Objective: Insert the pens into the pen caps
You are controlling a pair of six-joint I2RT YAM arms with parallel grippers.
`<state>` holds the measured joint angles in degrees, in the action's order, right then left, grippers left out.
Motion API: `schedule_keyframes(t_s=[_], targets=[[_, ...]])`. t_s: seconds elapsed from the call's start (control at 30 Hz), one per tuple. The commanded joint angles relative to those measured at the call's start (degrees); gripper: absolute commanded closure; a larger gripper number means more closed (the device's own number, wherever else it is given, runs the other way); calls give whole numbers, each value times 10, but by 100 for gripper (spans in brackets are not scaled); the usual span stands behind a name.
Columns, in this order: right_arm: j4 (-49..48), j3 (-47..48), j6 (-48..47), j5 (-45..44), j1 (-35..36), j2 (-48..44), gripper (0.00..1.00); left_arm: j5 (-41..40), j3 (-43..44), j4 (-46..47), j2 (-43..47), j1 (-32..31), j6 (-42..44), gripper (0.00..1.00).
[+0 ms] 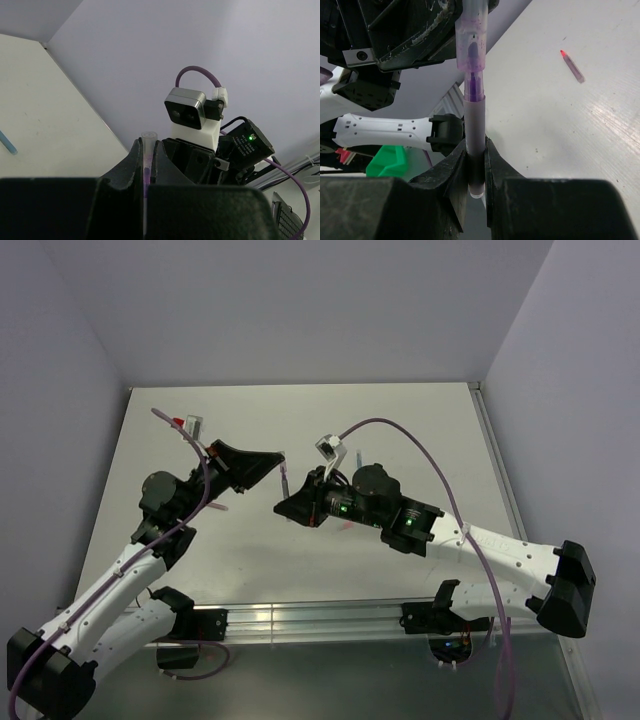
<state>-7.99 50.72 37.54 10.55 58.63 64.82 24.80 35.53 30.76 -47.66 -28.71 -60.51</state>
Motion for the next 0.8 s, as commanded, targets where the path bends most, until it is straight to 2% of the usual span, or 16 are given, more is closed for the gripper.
schedule_keyframes(t_s=[0.0,0.3,0.77], targets=[[1,32,-17,-25,3,-21,100,22,2,36,-3,-13,11,99],[20,34,-25,-29,-19,-44,100,3,-8,40,-1,-57,28,100],[32,37,-41,8,-60,-58,100,-37,-12,48,-26,-92,47,100]])
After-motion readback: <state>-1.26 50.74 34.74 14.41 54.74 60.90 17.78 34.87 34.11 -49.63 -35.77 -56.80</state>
